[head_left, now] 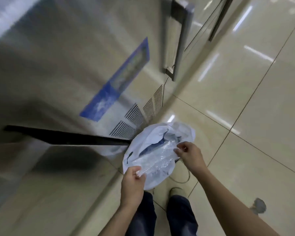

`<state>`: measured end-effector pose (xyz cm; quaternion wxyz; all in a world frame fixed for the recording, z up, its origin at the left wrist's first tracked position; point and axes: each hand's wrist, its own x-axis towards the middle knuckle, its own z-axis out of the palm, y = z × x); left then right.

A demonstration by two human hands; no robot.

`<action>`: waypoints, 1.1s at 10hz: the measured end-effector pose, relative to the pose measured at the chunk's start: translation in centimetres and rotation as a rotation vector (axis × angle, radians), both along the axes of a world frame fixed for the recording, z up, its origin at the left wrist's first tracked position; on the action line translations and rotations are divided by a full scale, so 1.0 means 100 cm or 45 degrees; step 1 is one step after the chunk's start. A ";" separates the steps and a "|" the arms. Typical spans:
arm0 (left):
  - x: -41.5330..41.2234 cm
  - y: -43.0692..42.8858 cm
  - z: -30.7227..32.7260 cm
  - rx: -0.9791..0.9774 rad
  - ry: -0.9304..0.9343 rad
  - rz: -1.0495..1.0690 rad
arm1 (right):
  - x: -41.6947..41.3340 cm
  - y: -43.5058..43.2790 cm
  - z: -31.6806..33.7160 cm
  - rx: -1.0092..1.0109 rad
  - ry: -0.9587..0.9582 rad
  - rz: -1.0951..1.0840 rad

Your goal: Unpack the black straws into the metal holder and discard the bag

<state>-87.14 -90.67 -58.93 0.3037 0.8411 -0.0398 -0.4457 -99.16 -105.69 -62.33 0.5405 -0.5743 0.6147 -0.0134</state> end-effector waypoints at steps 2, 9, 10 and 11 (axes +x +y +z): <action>0.000 -0.030 -0.101 0.045 0.054 0.133 | 0.026 -0.013 -0.099 -0.096 0.067 0.117; 0.019 -0.080 -0.145 0.411 -0.469 -1.098 | 0.054 -0.008 -0.131 -0.476 0.537 1.249; 0.015 -0.073 -0.092 0.300 -0.509 -1.046 | 0.041 -0.011 -0.082 -0.560 0.475 1.209; 0.012 -0.064 -0.033 0.253 -0.665 -1.103 | 0.027 -0.010 -0.029 -0.609 0.395 1.203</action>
